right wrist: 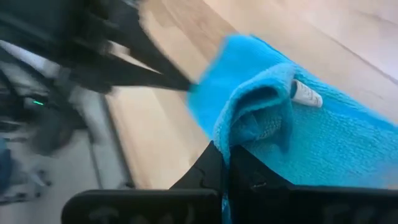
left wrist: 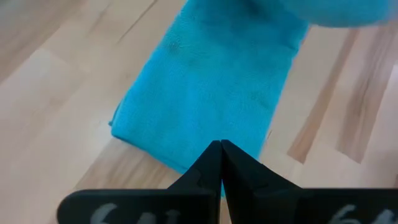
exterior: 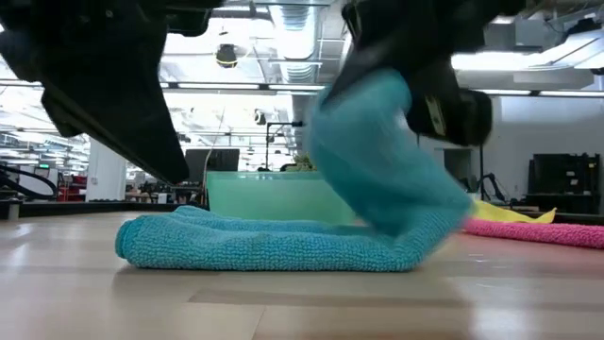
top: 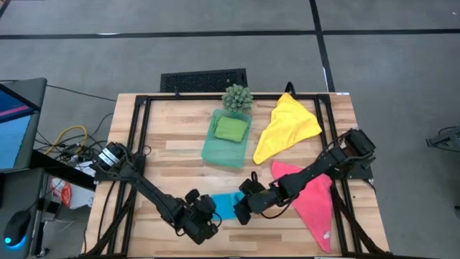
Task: Fold microfiber towels
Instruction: Fold the blue micro fiber cloth
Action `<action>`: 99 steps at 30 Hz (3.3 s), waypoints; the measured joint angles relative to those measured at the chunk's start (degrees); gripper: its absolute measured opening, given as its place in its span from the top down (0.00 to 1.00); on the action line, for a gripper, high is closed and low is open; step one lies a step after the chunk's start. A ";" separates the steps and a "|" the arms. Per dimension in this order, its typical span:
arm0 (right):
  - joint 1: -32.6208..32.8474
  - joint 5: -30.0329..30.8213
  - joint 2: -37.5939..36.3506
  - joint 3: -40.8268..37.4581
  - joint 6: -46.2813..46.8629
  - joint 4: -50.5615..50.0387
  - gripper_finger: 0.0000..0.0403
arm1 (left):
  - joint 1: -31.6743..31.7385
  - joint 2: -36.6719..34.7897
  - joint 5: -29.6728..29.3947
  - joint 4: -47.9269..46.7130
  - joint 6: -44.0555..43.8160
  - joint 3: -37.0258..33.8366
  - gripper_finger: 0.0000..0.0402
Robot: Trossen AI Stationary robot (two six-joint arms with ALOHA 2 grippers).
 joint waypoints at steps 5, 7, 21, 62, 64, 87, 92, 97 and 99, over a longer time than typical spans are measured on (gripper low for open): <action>-0.74 -1.52 1.58 0.03 -0.56 2.96 0.94 | -0.71 0.63 -0.49 -1.04 -1.63 0.01 1.00; -0.89 -2.71 2.39 0.20 -0.85 5.02 0.94 | -0.79 0.79 -0.62 -1.88 -1.85 -0.10 1.00; -1.40 -3.06 4.31 0.14 -2.32 6.72 0.95 | -0.54 1.60 0.86 9.18 -6.67 -7.69 1.00; -4.31 -4.16 5.64 0.07 -8.99 10.25 0.48 | 3.33 1.55 2.22 18.23 -2.74 -9.51 1.00; -3.72 -3.40 4.23 0.07 -10.07 10.40 0.49 | 3.33 1.55 2.37 18.22 -2.76 -9.51 1.00; 4.43 13.13 5.29 -0.69 -7.27 -2.26 0.61 | 3.59 1.53 1.98 18.15 -2.80 -9.51 1.00; 2.66 10.49 8.60 -0.73 -8.48 3.27 0.63 | 3.89 1.53 2.03 18.19 -2.80 -9.51 1.00; 1.84 10.66 9.17 -0.72 -10.50 4.58 0.66 | 3.94 1.51 2.17 18.02 -2.83 -8.62 1.00; 1.53 10.54 9.17 -0.72 -11.88 4.26 0.67 | 3.92 1.51 2.17 18.00 -2.57 -7.92 1.00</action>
